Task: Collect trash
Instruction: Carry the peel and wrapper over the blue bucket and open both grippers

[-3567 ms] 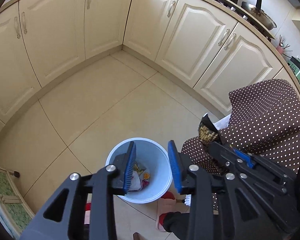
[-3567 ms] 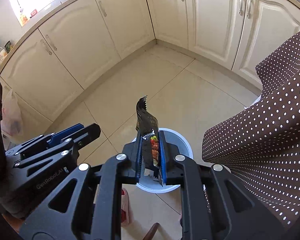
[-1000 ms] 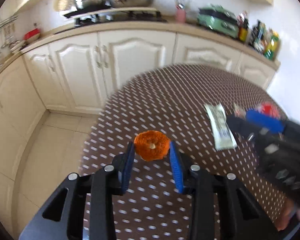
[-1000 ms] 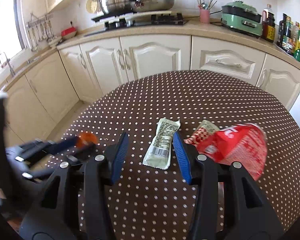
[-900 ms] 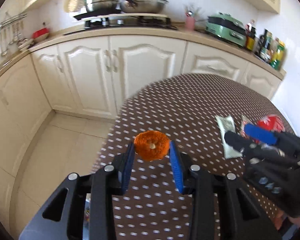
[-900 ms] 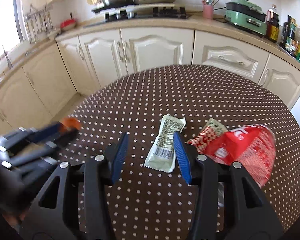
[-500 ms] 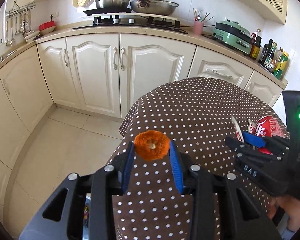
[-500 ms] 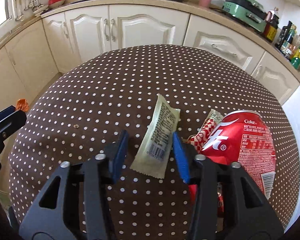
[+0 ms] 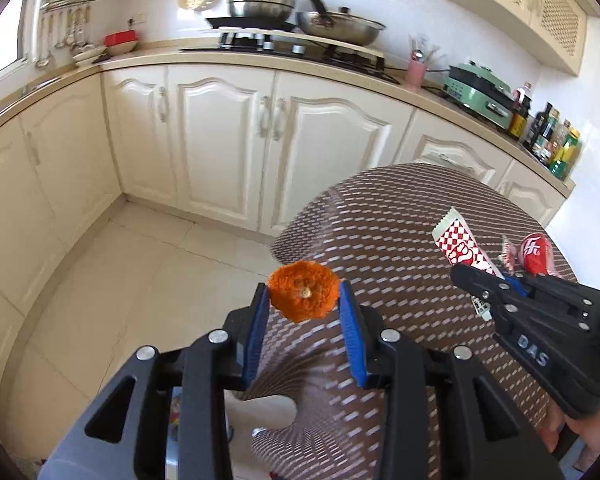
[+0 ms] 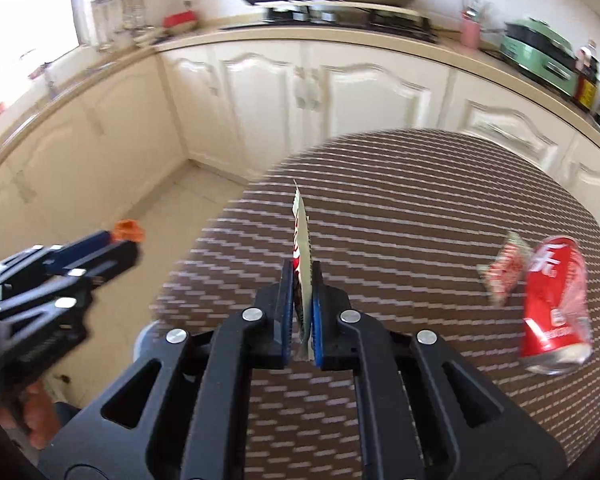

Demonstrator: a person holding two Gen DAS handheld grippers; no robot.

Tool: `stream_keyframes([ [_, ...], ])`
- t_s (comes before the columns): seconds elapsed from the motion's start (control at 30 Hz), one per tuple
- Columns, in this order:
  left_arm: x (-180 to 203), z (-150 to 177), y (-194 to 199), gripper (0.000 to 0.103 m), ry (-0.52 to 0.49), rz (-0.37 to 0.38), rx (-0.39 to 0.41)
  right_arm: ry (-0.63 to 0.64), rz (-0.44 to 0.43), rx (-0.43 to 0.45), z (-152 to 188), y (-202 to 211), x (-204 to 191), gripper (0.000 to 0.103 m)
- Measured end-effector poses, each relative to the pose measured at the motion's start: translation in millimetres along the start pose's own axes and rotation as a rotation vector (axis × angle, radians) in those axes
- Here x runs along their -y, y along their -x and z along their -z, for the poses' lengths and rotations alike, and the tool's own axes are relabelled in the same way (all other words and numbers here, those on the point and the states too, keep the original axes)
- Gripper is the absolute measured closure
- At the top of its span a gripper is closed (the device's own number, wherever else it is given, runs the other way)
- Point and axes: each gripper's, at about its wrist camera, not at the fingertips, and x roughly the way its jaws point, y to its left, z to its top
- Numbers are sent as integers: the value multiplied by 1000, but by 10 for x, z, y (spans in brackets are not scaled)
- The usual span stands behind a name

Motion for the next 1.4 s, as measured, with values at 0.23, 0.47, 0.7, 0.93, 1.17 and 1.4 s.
stream_keyframes([
  [0.23, -795, 282, 201, 69, 85, -79, -14, 61, -146, -14, 53, -98, -907, 95],
  [0.47, -1556, 713, 133, 69, 184, -154, -85, 95, -247, -100, 350, -510, -1707, 95],
  [0.7, -2142, 1102, -111, 69, 259, -196, -177, 100, -298, -195, 630, -980, -2177, 95],
  [0.93, -2352, 1268, -376, 67, 321, -158, -221, 87, -303, -260, 752, -1336, -2319, 95],
  [1.17, -2393, 1368, -529, 52, 327, -168, -247, 85, -297, -294, 847, -1509, -2385, 95],
  [1.4, -2459, 1414, -556, 52, 329, -194, -260, 86, -307, -323, 870, -1651, -2429, 95],
])
